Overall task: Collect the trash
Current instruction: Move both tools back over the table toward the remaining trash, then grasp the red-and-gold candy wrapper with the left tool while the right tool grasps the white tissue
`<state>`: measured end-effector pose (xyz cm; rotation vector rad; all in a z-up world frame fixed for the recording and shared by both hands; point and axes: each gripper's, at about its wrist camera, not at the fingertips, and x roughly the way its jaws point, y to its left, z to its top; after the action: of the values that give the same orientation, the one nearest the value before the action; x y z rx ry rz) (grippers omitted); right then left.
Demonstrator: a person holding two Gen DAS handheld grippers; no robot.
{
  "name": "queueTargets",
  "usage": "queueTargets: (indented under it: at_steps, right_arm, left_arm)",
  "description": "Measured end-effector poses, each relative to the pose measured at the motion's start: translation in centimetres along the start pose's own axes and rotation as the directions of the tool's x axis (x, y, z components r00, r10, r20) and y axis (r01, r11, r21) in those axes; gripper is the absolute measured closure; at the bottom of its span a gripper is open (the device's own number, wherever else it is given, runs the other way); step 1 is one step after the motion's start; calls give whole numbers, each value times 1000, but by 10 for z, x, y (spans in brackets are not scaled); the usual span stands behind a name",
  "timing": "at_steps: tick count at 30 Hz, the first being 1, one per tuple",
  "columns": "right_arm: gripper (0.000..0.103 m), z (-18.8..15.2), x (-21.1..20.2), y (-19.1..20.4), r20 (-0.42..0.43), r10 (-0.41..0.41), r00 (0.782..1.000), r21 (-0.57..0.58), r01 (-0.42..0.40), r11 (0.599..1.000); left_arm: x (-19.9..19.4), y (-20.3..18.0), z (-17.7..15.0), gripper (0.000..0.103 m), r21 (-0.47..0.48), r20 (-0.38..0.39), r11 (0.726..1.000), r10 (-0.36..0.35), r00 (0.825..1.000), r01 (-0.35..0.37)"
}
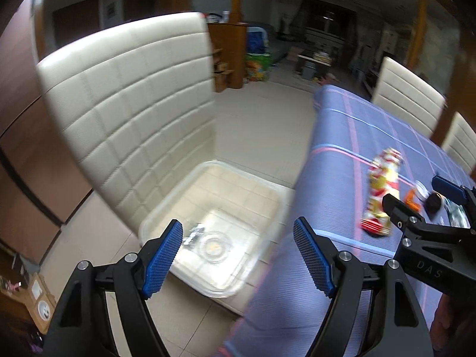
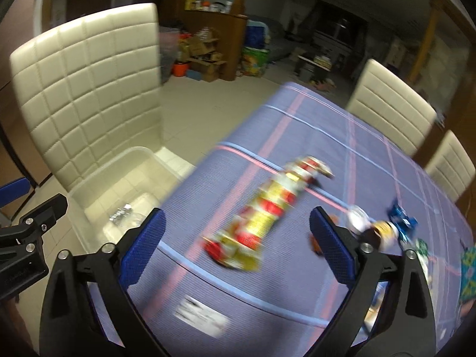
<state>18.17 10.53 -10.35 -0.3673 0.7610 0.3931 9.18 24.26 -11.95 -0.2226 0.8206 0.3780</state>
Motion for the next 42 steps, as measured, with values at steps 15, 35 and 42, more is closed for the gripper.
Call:
queueTargets:
  at_steps: [15,35,42]
  right_arm:
    - [13,-91,-15,-161,-128,-87,988,265,118,957]
    - [24,-136,14,-185,-249,12,968,359,81,930]
    - [63,-142,4,-185,-224,-14,975,356,95,930]
  left_arm:
    - [21,-149,3,28,220,-72,967,-119,990,132]
    - [90,-184,7,28,264,-182,955,-85,980,132]
    - [85,-186,5,54,273,-165,951,-103,981,146]
